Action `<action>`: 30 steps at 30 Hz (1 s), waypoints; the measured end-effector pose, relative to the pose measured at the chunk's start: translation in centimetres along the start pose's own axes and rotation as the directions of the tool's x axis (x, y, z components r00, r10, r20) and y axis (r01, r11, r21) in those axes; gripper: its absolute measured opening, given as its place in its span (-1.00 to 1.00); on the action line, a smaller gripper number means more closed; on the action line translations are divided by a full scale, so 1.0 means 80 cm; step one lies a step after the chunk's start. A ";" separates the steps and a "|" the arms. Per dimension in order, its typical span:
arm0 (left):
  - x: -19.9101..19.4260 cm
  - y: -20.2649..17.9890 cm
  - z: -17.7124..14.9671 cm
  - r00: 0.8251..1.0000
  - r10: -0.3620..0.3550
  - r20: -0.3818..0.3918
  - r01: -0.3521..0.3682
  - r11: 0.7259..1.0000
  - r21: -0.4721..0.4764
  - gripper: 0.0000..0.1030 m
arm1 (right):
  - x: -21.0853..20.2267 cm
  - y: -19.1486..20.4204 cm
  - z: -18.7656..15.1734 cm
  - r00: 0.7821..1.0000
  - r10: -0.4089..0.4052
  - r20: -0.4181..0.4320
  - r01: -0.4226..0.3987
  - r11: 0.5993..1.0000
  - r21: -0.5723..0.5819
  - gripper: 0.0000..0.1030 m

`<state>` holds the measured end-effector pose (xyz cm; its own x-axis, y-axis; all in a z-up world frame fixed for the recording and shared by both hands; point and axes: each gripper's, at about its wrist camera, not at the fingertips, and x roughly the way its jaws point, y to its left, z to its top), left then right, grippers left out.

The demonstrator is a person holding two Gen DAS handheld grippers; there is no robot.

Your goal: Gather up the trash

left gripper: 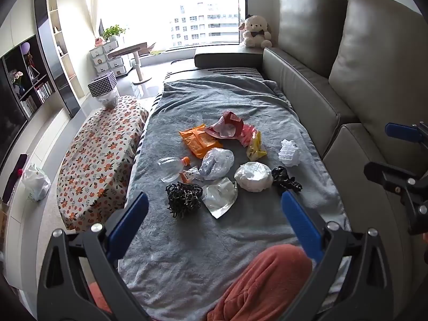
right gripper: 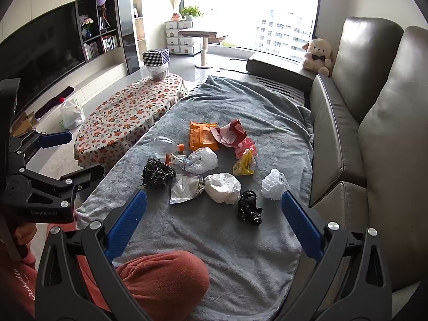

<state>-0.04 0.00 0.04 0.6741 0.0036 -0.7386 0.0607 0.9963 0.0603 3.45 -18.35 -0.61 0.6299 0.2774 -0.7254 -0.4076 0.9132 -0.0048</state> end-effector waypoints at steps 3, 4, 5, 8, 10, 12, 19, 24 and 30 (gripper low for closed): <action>-0.001 -0.001 0.000 1.000 -0.002 -0.002 0.002 1.000 0.003 0.92 | 0.001 0.000 0.001 1.000 -0.001 0.000 0.001 1.000 -0.001 0.89; 0.000 -0.001 0.000 1.000 -0.004 -0.003 0.004 1.000 0.001 0.92 | 0.001 0.000 0.002 1.000 0.000 -0.001 0.000 1.000 -0.001 0.89; 0.000 -0.001 0.000 1.000 -0.004 -0.003 0.004 1.000 0.002 0.92 | 0.001 0.000 0.002 1.000 -0.002 -0.001 0.002 1.000 -0.001 0.89; 0.000 0.000 0.000 1.000 -0.007 -0.004 0.007 1.000 -0.001 0.92 | 0.001 0.000 0.004 1.000 -0.004 0.001 0.004 1.000 -0.001 0.89; 0.000 0.000 0.000 1.000 -0.008 -0.005 0.008 1.000 -0.004 0.92 | 0.002 -0.001 0.004 1.000 -0.002 0.002 0.002 1.000 0.000 0.89; 0.000 -0.001 0.000 1.000 -0.010 -0.007 0.010 1.000 -0.004 0.92 | 0.001 -0.001 0.003 1.000 -0.002 0.003 0.002 1.000 0.001 0.89; -0.006 0.004 0.006 1.000 -0.014 -0.006 0.014 1.000 0.000 0.92 | 0.005 -0.003 0.007 1.000 0.000 -0.006 0.000 1.000 0.002 0.89; -0.003 0.007 0.008 1.000 -0.017 -0.004 0.017 1.000 0.002 0.92 | 0.006 -0.002 0.010 1.000 0.000 -0.004 0.000 1.000 0.001 0.89; 0.001 0.002 0.009 1.000 -0.014 -0.007 0.014 1.000 0.006 0.92 | 0.005 -0.004 0.010 1.000 0.002 -0.005 -0.002 1.000 0.002 0.89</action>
<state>0.53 0.10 0.45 0.6677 -0.0100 -0.7444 0.0751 0.9957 0.0541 4.41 -18.30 -0.35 0.6260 0.2779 -0.7286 -0.4074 0.9133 -0.0017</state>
